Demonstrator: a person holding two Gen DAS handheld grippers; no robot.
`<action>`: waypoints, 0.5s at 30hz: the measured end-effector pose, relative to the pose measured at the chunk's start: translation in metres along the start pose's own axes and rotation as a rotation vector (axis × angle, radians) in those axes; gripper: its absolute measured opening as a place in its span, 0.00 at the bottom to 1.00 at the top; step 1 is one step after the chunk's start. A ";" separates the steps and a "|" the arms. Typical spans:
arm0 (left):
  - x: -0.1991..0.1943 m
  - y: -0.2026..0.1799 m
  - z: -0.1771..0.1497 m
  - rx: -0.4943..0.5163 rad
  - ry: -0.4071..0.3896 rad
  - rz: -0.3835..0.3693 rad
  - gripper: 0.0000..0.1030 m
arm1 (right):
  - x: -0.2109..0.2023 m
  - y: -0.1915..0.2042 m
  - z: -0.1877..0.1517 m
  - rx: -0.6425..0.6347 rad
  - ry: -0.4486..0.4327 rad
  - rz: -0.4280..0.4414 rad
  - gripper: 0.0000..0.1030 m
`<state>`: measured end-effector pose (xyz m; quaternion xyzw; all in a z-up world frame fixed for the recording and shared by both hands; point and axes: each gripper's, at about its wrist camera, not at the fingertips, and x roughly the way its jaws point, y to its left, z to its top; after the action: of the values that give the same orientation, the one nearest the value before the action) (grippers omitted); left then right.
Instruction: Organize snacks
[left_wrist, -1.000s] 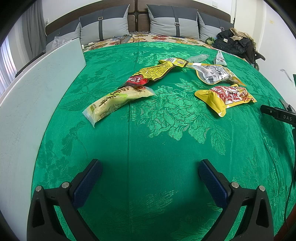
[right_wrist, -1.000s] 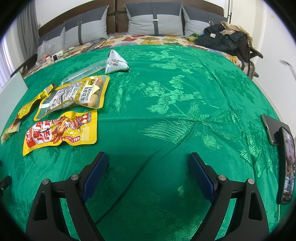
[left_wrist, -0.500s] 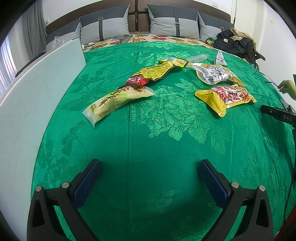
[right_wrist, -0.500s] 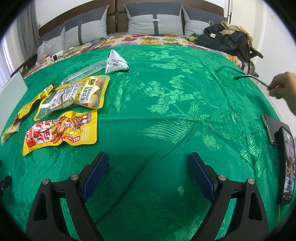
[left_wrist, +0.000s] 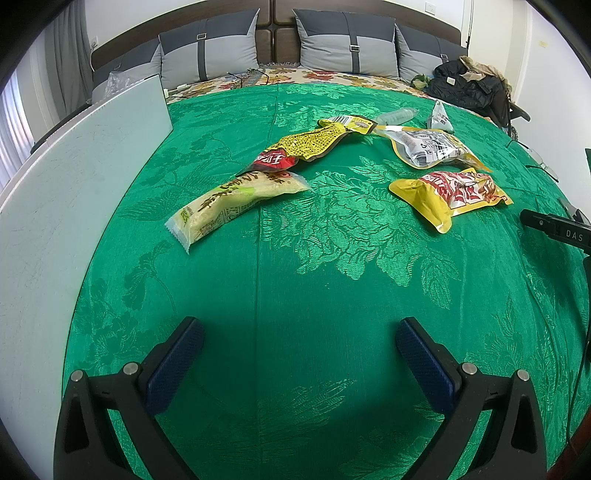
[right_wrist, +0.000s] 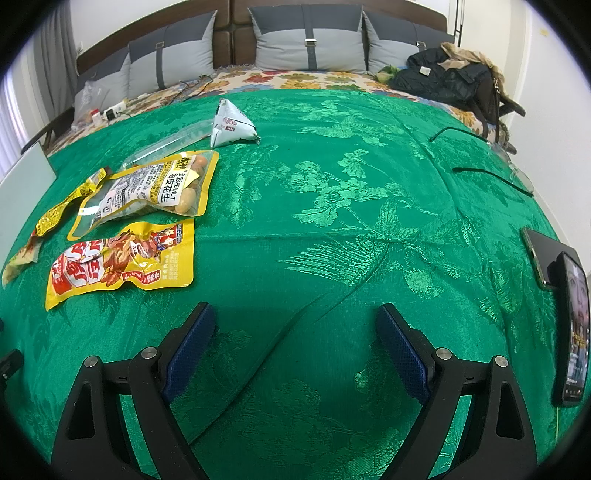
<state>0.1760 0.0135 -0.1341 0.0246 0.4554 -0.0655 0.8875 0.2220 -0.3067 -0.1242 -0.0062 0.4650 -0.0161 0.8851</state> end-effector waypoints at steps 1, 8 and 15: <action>0.000 0.000 0.000 0.000 0.000 0.000 1.00 | 0.000 0.000 0.000 0.000 0.000 0.000 0.89; 0.000 0.000 0.000 0.000 0.000 -0.001 1.00 | 0.000 0.000 0.001 0.000 0.000 0.000 0.89; 0.000 0.000 0.000 0.000 0.000 -0.001 1.00 | 0.000 0.000 0.000 0.000 0.000 0.000 0.89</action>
<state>0.1757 0.0136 -0.1342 0.0243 0.4552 -0.0658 0.8876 0.2222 -0.3063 -0.1240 -0.0061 0.4650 -0.0162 0.8851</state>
